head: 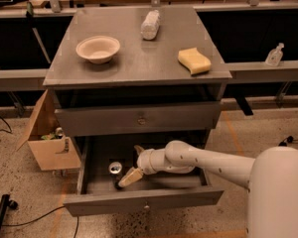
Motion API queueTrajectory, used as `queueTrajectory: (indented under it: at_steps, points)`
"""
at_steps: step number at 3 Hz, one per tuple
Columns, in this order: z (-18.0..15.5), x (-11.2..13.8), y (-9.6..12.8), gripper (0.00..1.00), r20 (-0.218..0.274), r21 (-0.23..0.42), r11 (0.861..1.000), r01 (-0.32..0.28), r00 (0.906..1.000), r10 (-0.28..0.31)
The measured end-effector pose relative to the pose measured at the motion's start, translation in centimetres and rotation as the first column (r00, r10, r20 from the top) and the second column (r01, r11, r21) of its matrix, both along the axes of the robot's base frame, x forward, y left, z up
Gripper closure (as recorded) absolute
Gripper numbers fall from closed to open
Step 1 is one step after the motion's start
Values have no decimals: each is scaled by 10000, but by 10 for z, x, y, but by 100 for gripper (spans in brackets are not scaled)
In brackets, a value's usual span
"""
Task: Pick redbull can from middle drawer and place on counter
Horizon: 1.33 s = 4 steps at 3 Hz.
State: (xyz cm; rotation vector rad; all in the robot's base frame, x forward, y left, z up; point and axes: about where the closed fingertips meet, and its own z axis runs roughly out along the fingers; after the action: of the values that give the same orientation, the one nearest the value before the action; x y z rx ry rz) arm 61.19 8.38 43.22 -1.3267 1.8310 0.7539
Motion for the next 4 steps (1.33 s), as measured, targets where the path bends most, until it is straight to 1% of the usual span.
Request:
queueTrajectory:
  at_steps: [1, 2, 3, 4]
  points:
    - [-4, 7, 22, 0, 50, 425, 9991, -87, 10000, 85]
    - [-10, 2, 44, 14, -141, 806, 9959, -420, 9990, 432]
    - [-11, -6, 59, 38, -274, 1125, 9905, -796, 9962, 832]
    - [-10, -11, 64, 61, -335, 1284, 9866, -1007, 9938, 1058]
